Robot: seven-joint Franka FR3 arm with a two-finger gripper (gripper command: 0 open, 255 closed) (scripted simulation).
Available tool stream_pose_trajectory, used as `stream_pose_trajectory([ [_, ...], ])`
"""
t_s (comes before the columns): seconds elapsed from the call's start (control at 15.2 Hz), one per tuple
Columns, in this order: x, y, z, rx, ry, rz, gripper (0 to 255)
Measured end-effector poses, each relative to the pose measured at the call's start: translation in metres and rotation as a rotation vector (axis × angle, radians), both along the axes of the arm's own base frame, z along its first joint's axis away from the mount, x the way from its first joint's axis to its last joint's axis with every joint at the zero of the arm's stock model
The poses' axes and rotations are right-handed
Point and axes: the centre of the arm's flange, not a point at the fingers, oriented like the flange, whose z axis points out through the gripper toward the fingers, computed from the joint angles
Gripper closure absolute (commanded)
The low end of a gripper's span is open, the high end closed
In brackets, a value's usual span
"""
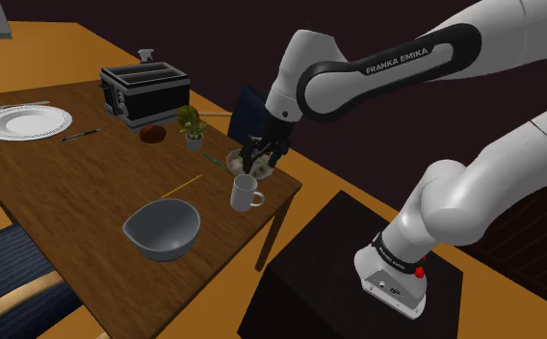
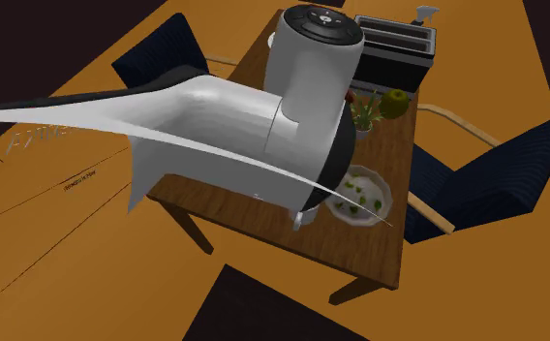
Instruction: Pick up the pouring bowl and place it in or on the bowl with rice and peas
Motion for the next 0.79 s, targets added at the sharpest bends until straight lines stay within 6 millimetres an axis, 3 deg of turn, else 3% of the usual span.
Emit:
stream_pose_trajectory([
  [0.79,0.038,0.109,-0.099,0.076,-0.012,0.000,0],
])
